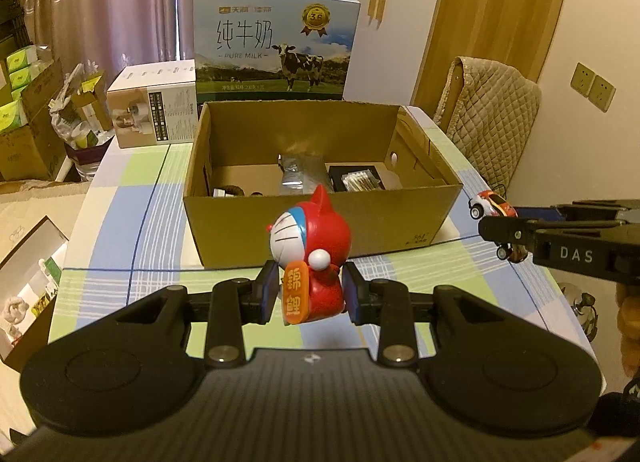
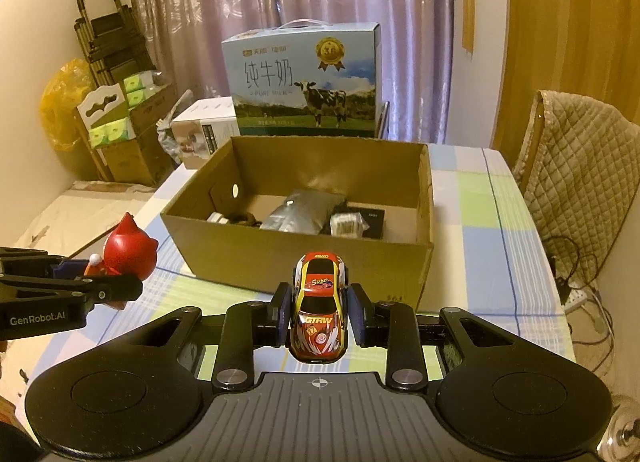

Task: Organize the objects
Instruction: 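Carry the red figure into the box with the left tool while the right carries the car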

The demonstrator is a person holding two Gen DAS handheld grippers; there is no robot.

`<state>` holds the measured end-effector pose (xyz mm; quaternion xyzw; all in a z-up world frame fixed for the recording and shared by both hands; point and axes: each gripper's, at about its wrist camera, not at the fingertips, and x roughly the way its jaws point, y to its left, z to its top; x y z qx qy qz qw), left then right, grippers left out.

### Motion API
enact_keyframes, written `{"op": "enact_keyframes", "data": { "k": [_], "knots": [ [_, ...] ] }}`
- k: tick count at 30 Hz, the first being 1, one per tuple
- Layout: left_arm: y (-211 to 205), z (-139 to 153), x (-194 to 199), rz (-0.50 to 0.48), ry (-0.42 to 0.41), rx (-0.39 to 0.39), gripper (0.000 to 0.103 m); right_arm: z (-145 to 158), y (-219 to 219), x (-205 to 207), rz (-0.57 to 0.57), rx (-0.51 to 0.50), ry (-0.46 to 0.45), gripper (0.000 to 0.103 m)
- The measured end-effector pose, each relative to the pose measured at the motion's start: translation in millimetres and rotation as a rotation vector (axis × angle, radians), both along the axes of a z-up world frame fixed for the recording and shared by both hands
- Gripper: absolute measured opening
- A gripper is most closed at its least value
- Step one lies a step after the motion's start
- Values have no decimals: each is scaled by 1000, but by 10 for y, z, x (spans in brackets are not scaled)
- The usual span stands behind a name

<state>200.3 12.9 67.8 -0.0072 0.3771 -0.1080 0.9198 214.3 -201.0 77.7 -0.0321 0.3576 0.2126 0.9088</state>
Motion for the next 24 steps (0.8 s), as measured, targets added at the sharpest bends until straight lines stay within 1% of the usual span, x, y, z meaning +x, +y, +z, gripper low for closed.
{"op": "enact_keyframes", "data": {
  "k": [3,8,11,14,21,24],
  "knots": [
    [-13,17,95,-6,1,7,29,4,3,108,7,-7,1,27],
    [-8,39,288,-16,10,-5,29,25,14,294,22,-13,9,27],
    [-20,76,407,-28,6,15,29,51,18,429,26,-5,25,27],
    [-2,105,547,-32,11,13,29,63,12,555,28,-1,35,27],
    [34,184,852,-31,9,34,29,131,63,835,38,-28,20,27],
    [48,208,962,-32,10,41,29,163,79,961,37,-19,23,27]
  ]
}}
